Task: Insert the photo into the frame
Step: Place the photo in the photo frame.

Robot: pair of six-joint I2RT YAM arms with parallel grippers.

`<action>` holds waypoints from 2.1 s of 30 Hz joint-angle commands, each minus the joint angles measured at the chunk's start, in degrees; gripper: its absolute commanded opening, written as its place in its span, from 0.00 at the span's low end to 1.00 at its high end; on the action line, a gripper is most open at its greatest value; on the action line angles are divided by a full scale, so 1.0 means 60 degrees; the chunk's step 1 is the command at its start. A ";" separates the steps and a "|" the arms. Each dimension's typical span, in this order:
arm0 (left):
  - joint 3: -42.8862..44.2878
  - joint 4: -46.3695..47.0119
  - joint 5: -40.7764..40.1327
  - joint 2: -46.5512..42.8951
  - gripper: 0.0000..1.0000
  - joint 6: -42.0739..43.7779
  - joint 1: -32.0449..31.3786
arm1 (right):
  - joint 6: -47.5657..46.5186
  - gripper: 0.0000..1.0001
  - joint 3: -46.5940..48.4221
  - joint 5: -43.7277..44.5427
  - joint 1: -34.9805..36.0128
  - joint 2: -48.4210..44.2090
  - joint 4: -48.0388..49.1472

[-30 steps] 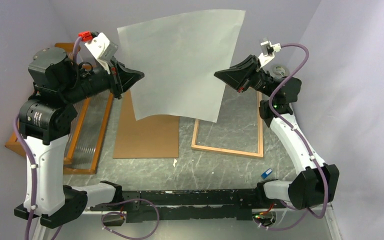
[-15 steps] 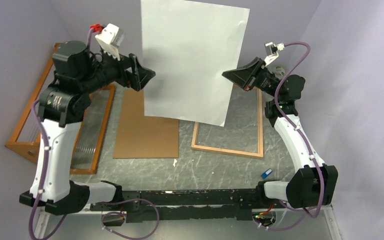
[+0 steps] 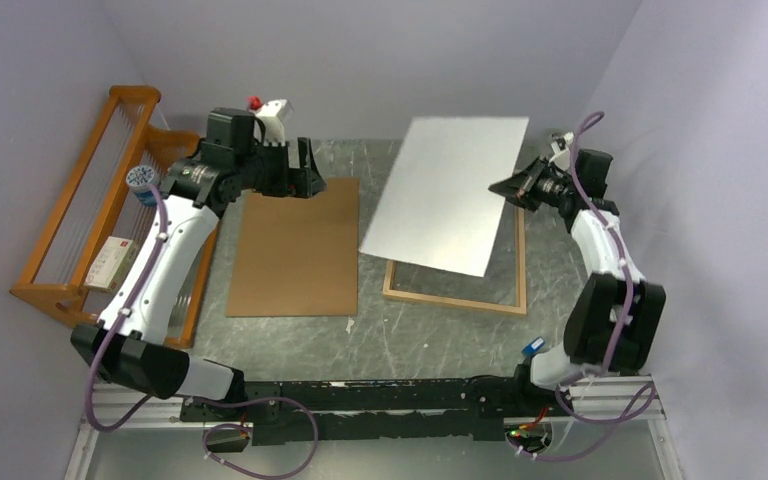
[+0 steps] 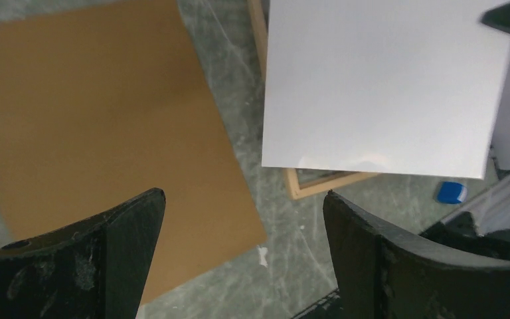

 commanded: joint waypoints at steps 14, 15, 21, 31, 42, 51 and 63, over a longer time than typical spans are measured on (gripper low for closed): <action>-0.1025 0.1246 0.2862 0.1372 0.94 -0.1367 0.0001 | -0.5788 0.00 0.3355 0.4358 -0.0544 0.3182 -0.7449; -0.1028 0.1278 0.2889 0.1411 0.94 -0.1355 0.0001 | -0.5808 0.00 0.3426 0.4507 -0.0496 0.3226 -0.7413; -0.1152 0.1487 0.3180 0.1710 0.94 -0.1419 0.0001 | -0.5958 0.00 0.3462 0.4350 -0.0073 0.3134 -0.6579; -0.1663 0.1801 0.3461 0.2256 0.93 -0.1506 -0.0032 | -0.6570 0.01 0.4114 0.4071 0.0092 0.3819 -0.6379; -0.1845 0.2273 0.3759 0.3107 0.91 -0.1932 -0.0245 | -0.6315 0.05 0.3743 0.3768 0.0285 0.4119 -0.5506; -0.1864 0.2663 0.4151 0.4185 0.89 -0.2403 -0.0492 | -0.5942 0.21 0.3531 0.3921 0.0611 0.4311 -0.5109; -0.1730 0.2823 0.3949 0.4962 0.93 -0.2620 -0.0824 | -0.5004 0.84 0.2943 0.7637 0.0603 0.2899 -0.5150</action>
